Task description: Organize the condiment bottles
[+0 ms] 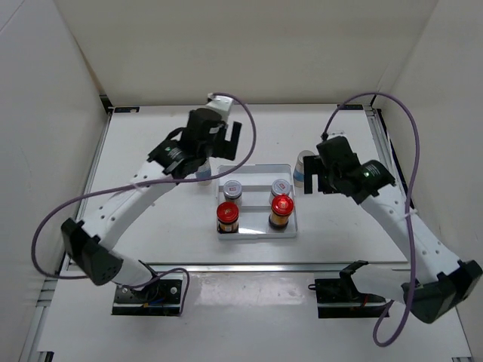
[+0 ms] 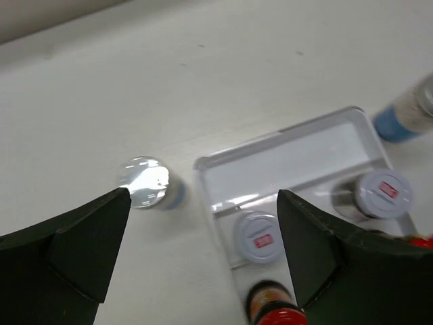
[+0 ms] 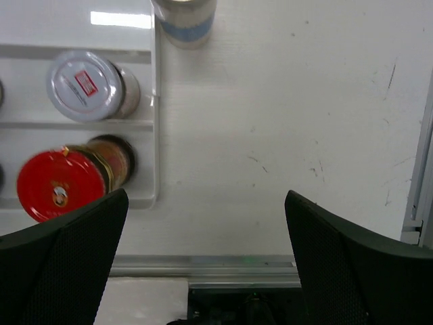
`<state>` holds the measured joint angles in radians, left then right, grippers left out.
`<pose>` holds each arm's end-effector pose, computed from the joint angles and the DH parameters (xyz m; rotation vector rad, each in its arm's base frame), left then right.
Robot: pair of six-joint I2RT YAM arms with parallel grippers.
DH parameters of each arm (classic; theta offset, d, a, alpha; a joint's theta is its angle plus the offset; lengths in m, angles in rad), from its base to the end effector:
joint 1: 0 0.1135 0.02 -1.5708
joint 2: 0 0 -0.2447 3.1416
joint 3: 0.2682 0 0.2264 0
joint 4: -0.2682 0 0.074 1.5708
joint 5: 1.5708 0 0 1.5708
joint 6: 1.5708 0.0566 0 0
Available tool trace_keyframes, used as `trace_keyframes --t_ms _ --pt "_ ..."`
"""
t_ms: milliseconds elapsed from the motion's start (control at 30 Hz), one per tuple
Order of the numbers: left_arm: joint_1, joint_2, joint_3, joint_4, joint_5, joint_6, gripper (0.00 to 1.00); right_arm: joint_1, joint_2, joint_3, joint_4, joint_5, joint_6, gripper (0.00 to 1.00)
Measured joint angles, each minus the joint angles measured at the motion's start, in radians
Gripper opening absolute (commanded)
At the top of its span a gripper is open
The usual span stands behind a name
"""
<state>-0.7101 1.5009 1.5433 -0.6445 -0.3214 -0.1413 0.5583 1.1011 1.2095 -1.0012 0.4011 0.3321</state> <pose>0.2571 -0.1975 0.3545 0.4241 2.0994 -0.1486 0.1804 0.0866 0.3167 -0.0985 2.3695 -0.0748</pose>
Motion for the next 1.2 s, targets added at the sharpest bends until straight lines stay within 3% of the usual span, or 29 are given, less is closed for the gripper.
trace_keyframes --t_ms 167,333,600,800,967,1200 --pt "0.072 -0.244 -0.246 0.106 -0.200 0.048 1.00 -0.073 0.176 0.141 0.073 -0.035 -0.014 1.00" --pt "0.077 -0.446 -0.559 0.192 -0.261 0.075 1.00 -0.175 0.362 0.274 0.122 -0.101 -0.028 1.00" --pt "0.066 -0.475 -0.591 0.278 -0.331 0.105 1.00 -0.228 0.603 0.380 0.156 -0.206 -0.041 1.00" --pt "0.066 -0.482 -0.591 0.305 -0.354 0.118 1.00 -0.224 0.705 0.378 0.161 -0.249 -0.042 0.74" --pt "0.066 -0.483 -0.591 0.311 -0.356 0.122 1.00 -0.225 0.704 0.371 0.167 -0.245 -0.029 0.43" --pt "0.066 -0.483 -0.591 0.314 -0.357 0.124 1.00 -0.194 0.612 0.351 0.165 -0.167 -0.031 0.23"
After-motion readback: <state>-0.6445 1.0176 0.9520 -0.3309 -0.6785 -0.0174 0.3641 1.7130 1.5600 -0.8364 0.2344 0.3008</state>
